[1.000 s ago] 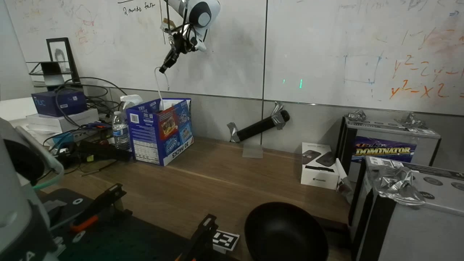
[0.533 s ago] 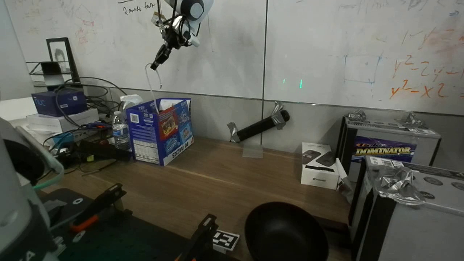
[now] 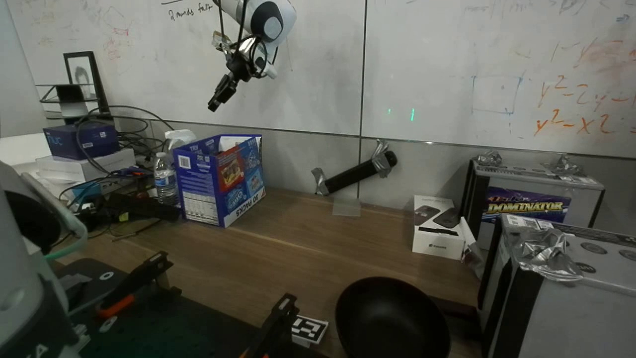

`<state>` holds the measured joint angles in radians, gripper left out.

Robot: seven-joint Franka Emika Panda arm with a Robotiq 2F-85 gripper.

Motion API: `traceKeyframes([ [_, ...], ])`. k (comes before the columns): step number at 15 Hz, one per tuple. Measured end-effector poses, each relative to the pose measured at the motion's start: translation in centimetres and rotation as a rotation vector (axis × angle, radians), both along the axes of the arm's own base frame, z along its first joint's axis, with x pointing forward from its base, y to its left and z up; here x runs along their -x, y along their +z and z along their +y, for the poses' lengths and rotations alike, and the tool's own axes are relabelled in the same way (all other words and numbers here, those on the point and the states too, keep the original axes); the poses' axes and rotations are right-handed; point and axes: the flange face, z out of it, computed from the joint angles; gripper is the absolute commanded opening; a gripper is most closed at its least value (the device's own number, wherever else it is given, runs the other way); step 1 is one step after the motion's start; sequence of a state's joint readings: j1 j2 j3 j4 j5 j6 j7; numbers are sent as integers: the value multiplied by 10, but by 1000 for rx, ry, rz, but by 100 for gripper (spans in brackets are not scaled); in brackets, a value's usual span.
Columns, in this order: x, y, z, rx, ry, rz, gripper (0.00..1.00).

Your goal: Put the white object in the blue box

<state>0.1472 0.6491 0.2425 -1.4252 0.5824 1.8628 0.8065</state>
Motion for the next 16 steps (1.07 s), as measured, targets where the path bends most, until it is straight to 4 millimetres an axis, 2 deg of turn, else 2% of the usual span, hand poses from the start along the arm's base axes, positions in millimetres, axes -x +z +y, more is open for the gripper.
traceKeyframes([
  [4,12,3,-9,18,116,24,100],
  [7,32,30,-34,58,287,49,100],
  [12,72,104,-111,164,540,2,100],
  [16,110,152,-170,231,712,-99,100],
])
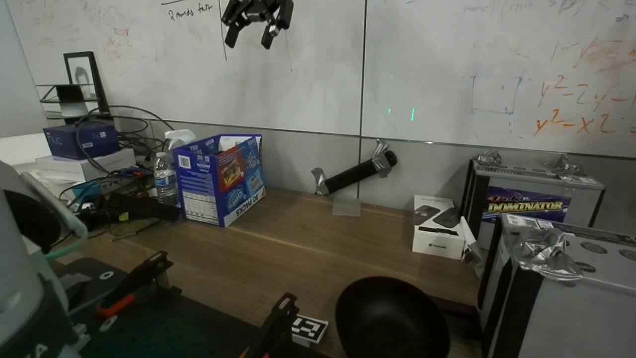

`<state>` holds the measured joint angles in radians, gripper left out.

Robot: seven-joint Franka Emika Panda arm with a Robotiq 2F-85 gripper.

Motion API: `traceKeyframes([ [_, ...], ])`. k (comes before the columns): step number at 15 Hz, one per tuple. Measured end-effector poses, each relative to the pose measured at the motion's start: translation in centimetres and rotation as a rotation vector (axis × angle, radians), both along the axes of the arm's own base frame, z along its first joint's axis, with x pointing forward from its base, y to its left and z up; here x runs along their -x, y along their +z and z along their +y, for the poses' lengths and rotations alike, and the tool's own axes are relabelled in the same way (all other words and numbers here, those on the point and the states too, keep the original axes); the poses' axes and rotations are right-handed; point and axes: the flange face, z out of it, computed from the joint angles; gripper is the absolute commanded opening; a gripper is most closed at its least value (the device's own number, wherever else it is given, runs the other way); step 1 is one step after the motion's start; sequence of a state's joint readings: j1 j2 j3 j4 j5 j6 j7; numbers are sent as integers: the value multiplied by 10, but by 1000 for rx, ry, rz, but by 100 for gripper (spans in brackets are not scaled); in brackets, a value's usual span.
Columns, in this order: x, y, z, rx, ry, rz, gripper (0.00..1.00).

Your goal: Put the white object in the blue box

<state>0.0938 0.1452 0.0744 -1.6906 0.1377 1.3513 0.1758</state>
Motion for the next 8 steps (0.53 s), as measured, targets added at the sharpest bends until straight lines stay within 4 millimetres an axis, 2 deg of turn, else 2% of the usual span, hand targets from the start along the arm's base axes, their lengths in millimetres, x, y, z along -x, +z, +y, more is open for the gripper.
traceKeyframes([
  [4,53,35,-46,-4,128,-83,100],
  [8,107,55,-77,-6,228,-199,100],
])
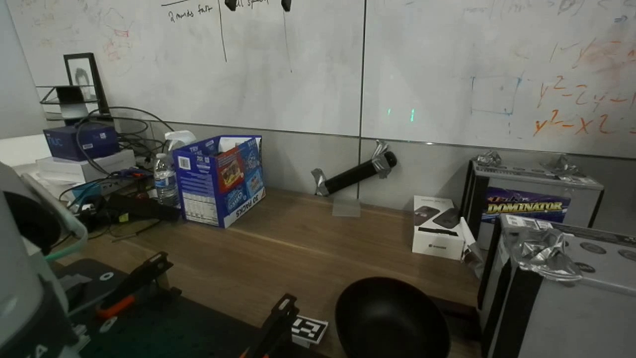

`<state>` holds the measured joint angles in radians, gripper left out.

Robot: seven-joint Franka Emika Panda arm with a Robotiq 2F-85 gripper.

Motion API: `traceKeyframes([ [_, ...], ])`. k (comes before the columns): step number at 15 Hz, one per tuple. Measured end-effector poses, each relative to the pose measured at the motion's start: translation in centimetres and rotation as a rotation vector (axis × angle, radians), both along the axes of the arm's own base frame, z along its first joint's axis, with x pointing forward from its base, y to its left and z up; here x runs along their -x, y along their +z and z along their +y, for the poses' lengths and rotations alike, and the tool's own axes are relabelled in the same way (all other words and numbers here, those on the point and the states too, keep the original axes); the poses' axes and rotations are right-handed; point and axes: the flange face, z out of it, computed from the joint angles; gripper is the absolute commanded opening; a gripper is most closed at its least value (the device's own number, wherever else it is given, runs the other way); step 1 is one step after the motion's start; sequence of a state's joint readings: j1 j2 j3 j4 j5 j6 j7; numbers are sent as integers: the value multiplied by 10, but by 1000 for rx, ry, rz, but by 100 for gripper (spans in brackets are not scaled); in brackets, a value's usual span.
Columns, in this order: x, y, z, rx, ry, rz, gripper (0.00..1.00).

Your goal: Put the white object in the blue box

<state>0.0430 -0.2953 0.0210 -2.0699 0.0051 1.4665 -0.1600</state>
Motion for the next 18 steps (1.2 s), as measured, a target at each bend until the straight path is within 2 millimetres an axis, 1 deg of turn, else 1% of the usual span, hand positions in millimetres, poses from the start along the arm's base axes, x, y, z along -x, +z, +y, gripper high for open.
traceKeyframes([
  [2,25,4,-15,-11,19,-77,100],
  [4,50,4,-30,-32,8,-156,100],
  [7,88,-5,-45,-62,1,-233,100],
  [9,108,-12,-50,-76,-2,-250,100],
  [12,125,-21,-52,-88,-4,-253,100],
  [18,138,-34,-53,-97,-6,-240,100],
])
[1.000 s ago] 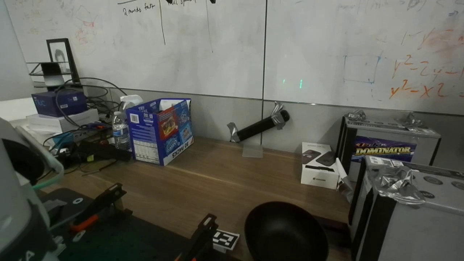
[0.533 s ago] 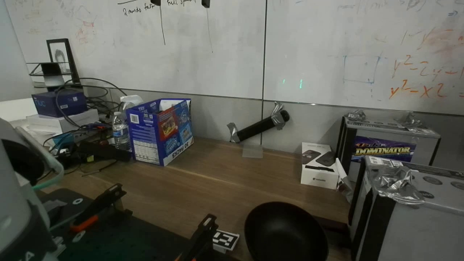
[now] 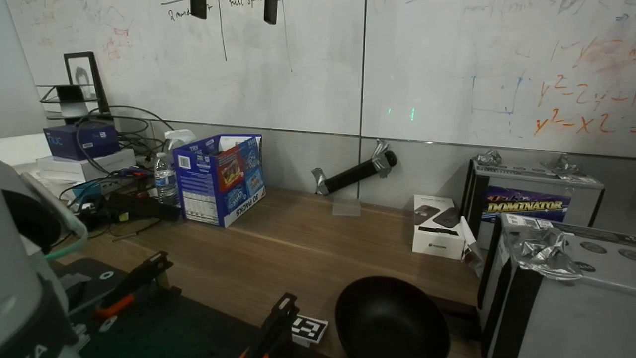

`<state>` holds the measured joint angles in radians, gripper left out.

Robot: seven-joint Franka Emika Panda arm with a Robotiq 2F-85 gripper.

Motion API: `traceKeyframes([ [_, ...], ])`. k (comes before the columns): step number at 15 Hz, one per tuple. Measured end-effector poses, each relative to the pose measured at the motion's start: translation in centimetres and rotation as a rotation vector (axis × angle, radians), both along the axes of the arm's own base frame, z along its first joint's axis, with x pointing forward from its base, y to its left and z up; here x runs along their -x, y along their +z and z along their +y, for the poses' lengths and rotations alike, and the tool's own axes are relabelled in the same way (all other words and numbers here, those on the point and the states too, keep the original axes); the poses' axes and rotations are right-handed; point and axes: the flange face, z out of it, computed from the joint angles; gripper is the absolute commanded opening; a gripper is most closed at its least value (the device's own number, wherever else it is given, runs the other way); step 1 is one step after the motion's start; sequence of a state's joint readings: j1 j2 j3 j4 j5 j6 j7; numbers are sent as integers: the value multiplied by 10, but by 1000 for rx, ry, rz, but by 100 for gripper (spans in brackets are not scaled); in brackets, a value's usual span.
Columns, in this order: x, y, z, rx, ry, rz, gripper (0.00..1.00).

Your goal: Put the white object in the blue box

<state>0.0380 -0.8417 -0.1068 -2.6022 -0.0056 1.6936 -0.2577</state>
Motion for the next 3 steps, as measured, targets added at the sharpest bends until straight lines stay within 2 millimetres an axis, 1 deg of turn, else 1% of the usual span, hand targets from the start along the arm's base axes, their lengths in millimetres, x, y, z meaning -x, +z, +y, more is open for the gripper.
traceKeyframes([
  [3,2,-4,0,0,-3,7,100],
])
